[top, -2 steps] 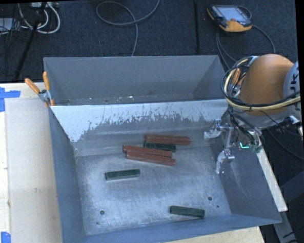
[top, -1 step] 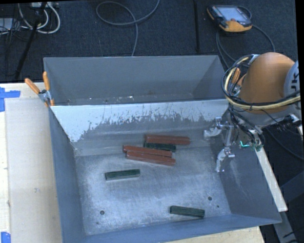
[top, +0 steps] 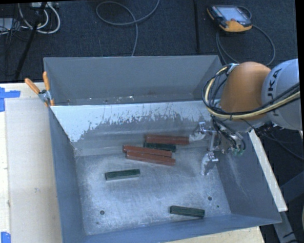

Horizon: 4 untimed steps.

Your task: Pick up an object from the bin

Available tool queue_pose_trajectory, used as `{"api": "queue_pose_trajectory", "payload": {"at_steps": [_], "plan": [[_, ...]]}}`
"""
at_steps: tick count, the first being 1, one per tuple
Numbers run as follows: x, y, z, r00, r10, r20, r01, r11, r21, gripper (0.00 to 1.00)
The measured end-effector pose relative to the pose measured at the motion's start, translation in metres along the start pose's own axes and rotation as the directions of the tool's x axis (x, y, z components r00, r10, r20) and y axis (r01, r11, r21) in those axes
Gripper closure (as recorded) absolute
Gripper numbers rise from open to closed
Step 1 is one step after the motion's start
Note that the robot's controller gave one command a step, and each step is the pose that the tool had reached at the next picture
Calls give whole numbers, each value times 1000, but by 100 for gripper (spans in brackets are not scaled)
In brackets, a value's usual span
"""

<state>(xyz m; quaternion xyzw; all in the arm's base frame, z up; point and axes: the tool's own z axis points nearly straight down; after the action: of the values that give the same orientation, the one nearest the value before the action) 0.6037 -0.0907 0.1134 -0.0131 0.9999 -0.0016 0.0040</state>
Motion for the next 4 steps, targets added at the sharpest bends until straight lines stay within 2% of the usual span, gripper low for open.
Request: {"api": "queue_pose_trajectory", "payload": {"at_steps": [1, 2, 3, 4], "plan": [[3, 26, 23, 996, 90, -17, -90, 996, -5, 0], [29, 64, 37, 996, 91, -4, -91, 996, -3, 100], [31, 64, 39, 996, 89, -6, -89, 996, -2, 0], [30, 64, 39, 996, 89, -6, -89, 996, -2, 0]]}}
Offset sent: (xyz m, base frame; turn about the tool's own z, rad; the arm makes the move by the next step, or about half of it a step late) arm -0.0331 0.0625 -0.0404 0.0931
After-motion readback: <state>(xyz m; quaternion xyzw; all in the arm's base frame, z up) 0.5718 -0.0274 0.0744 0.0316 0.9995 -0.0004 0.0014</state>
